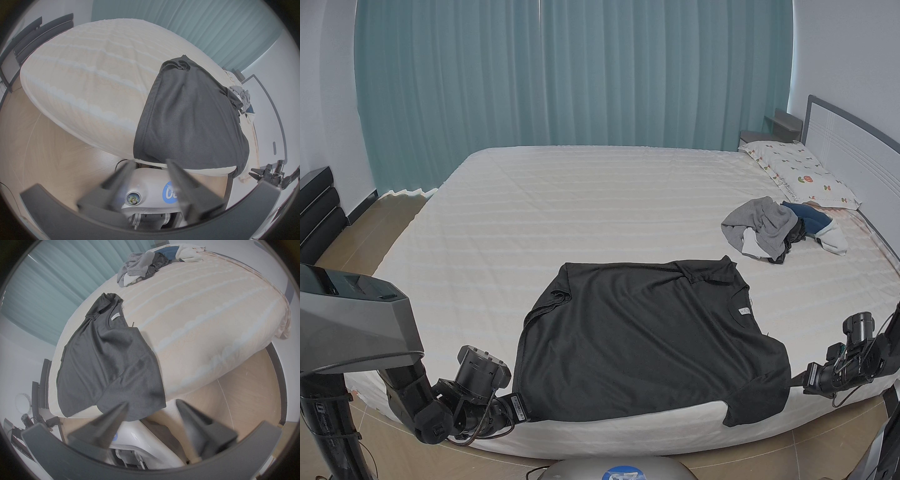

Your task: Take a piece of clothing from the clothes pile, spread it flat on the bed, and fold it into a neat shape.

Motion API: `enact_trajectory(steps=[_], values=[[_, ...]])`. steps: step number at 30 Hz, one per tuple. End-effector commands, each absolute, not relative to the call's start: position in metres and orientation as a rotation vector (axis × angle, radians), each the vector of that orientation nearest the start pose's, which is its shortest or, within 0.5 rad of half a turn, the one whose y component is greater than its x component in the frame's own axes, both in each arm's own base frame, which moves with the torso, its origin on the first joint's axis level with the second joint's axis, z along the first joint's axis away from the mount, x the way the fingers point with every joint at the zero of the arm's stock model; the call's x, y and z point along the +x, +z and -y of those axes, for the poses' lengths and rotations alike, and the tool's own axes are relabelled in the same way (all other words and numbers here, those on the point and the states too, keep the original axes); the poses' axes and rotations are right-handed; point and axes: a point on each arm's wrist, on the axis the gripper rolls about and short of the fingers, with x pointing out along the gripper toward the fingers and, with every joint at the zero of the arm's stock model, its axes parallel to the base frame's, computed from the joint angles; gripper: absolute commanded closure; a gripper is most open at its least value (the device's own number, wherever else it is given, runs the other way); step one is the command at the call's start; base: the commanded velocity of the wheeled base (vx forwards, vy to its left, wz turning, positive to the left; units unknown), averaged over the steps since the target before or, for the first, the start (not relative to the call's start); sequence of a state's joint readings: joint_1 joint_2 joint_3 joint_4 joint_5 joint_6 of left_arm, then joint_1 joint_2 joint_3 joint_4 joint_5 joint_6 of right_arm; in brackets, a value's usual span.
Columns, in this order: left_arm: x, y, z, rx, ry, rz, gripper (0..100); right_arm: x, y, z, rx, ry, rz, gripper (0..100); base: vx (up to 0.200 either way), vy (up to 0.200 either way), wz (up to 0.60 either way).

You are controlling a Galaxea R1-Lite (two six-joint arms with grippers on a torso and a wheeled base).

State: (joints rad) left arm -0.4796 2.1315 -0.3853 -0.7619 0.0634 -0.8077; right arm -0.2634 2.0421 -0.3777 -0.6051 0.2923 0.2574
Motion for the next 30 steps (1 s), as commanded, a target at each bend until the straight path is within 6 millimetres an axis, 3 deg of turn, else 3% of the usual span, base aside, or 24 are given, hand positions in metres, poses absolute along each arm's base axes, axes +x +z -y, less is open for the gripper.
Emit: enact_trajectory(steps=[1,2,3,6,10,12,15,24,30], values=[[0.236,-0.014,0.118,-0.487,0.025,-1.017,0,0.253,0.004,0.059,0.598,-0.115,-0.97,0,0.0,0.0,0.0],[0.236,-0.014,0.118,-0.487,0.025,-1.017,0,0.253,0.004,0.059,0.598,-0.115,-0.97,0,0.0,0.0,0.0],[0.242,-0.007,0.117,-0.509,0.022,-0.981,0,0.27,0.021,0.048,0.739,-0.073,-0.904,0,0.0,0.0,0.0],[0.248,0.004,0.115,-0.536,0.014,-0.933,0,0.285,0.035,0.032,0.876,-0.047,-0.875,0,0.0,0.0,0.0],[0.257,0.018,0.11,-0.607,0.03,-0.871,0,0.297,0.043,0.022,1.023,-0.06,-0.835,0,0.0,0.0,0.0],[0.257,0.018,0.11,-0.607,0.03,-0.871,0,0.297,0.043,0.022,1.023,-0.06,-0.835,0,0.0,0.0,0.0],[0.274,0.022,0.109,-0.708,0.066,-0.827,0,0.298,0.034,0.022,1.086,-0.039,-0.792,0,0.0,0.0,0.0],[0.283,0.022,0.117,-0.789,0.08,-0.82,0,0.295,0.024,0.015,1.074,0.006,-0.748,0,0.0,0.0,0.0],[0.287,0.023,0.12,-0.795,0.07,-0.812,0,0.295,0.022,0.014,1.075,0.006,-0.754,0,0.0,-0.2,0.0]])
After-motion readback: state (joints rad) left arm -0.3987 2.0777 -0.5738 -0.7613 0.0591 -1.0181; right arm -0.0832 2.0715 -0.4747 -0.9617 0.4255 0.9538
